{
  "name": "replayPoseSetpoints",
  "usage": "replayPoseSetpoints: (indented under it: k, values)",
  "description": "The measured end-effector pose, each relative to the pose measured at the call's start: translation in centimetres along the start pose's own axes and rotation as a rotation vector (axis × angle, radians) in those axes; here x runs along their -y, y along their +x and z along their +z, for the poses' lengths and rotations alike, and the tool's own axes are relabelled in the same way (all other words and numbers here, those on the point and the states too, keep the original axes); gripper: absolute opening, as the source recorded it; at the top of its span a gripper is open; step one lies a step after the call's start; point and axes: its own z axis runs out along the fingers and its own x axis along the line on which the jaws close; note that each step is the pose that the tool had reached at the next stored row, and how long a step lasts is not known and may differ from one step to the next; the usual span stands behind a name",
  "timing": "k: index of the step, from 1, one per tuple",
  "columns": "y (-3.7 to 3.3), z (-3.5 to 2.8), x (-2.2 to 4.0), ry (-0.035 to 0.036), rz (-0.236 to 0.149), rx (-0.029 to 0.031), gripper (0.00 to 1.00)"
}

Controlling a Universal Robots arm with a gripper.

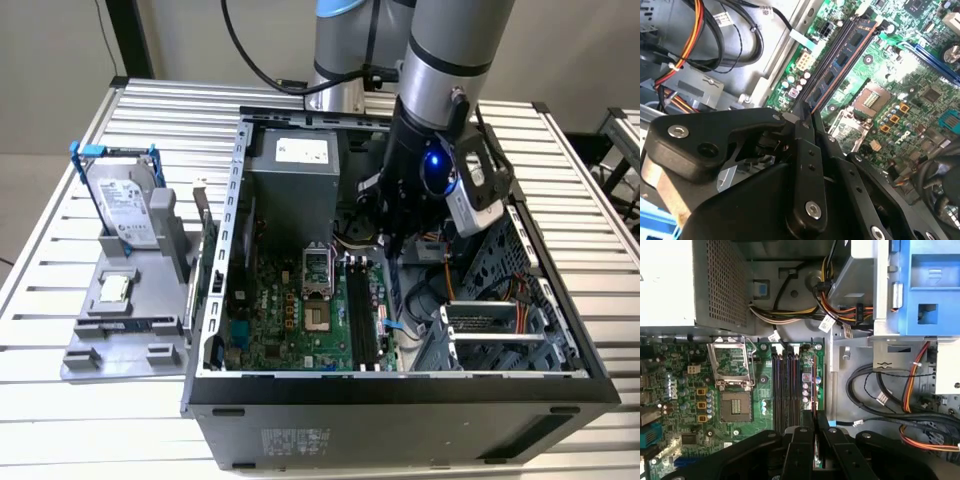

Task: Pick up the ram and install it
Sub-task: 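Insert the ram into the slot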

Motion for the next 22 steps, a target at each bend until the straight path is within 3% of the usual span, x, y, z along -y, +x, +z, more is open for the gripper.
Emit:
replayPoseSetpoints:
  k: [5,12,22]
  values:
    - [0.16,0.77,0.0,0.0,-0.017,0.0,0.0]
    - [0.35,1.88,0.01,0.0004,-0.017,-0.0035,0.0]
    - [0.49,3.68,0.12,0.0005,-0.017,-0.0036,0.0]
